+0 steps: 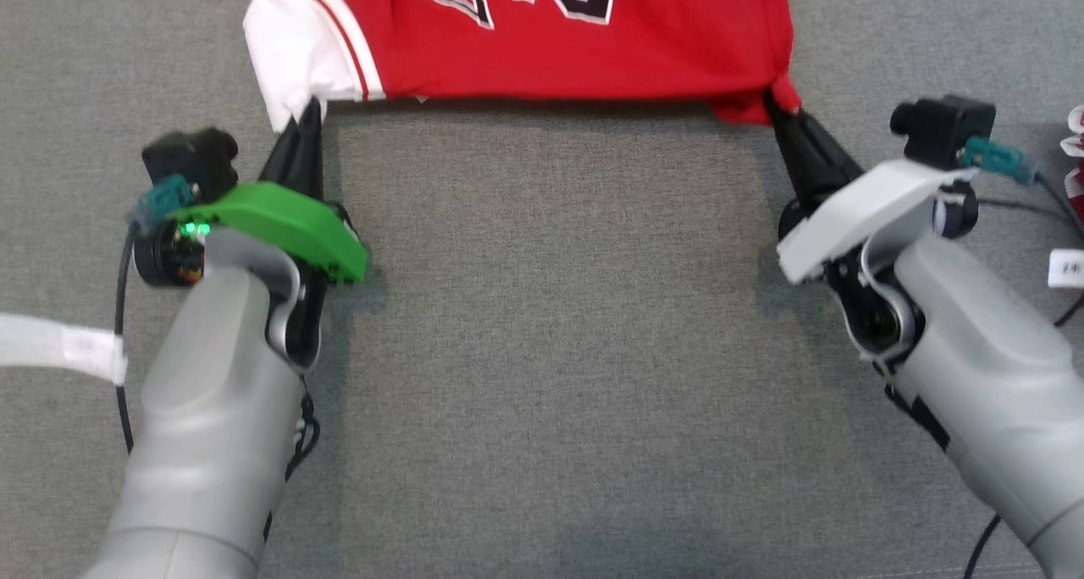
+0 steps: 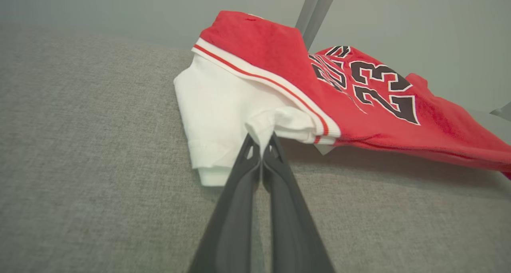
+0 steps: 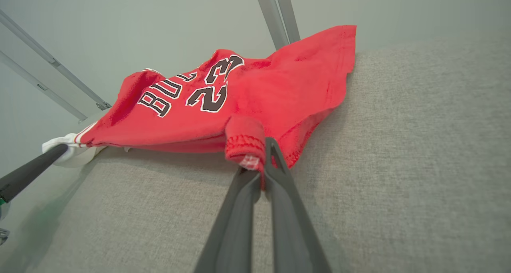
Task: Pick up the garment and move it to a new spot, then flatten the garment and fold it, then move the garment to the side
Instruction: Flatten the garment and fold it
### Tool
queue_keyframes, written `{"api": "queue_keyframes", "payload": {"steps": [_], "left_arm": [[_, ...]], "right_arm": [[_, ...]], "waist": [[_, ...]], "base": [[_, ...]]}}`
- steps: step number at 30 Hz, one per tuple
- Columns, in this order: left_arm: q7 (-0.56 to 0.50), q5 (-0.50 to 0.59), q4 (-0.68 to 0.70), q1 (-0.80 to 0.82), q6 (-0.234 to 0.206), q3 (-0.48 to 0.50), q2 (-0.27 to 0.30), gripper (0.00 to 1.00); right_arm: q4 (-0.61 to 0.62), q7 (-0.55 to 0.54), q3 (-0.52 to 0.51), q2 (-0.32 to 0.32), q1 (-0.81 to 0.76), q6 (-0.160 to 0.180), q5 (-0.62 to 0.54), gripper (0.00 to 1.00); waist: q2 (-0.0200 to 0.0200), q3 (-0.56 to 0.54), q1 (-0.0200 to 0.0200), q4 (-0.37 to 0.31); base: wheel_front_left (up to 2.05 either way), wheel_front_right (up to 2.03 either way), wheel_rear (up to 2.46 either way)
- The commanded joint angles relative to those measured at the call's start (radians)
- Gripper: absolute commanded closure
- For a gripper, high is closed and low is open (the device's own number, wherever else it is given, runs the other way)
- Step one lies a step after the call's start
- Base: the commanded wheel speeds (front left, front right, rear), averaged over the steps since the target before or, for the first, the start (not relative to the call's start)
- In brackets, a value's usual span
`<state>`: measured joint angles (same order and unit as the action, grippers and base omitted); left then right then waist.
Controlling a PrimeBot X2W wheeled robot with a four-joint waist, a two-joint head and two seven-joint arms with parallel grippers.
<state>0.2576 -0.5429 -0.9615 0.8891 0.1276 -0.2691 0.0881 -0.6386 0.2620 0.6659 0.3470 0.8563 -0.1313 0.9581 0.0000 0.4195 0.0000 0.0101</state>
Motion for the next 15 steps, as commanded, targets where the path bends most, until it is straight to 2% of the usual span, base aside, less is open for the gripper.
{"api": "queue_keyframes", "payload": {"steps": [1, 3, 10, 15], "left_arm": [[0.007, 0.023, 0.047, -0.086, 0.003, 0.006, 0.017, 1.0], [0.007, 0.029, 0.104, -0.175, 0.003, 0.013, 0.02, 1.0], [0.002, 0.085, 0.332, -0.516, -0.049, -0.002, 0.052, 1.0], [-0.077, 0.108, 0.556, -0.739, -0.142, -0.025, 0.08, 1.0]], "right_arm": [[0.041, 0.005, 0.006, 0.017, -0.075, 0.001, -0.001, 1.0], [0.093, 0.005, 0.008, 0.036, -0.155, 0.001, 0.008, 1.0], [0.207, 0.005, -0.028, 0.09, -0.431, 0.001, -0.007, 1.0], [0.262, 0.005, -0.07, 0.119, -0.587, 0.001, -0.028, 1.0]], "waist": [[0.0, -0.054, 0.0, -0.003], [0.0, -0.086, 0.0, -0.005], [0.0, -0.214, 0.0, -0.012], [0.0, -0.275, 0.0, -0.013]], "base": [[0.0, 0.0, 0.0], [0.0, 0.0, 0.0], [0.0, 0.0, 0.0], [0.0, 0.0, 0.0]]}}
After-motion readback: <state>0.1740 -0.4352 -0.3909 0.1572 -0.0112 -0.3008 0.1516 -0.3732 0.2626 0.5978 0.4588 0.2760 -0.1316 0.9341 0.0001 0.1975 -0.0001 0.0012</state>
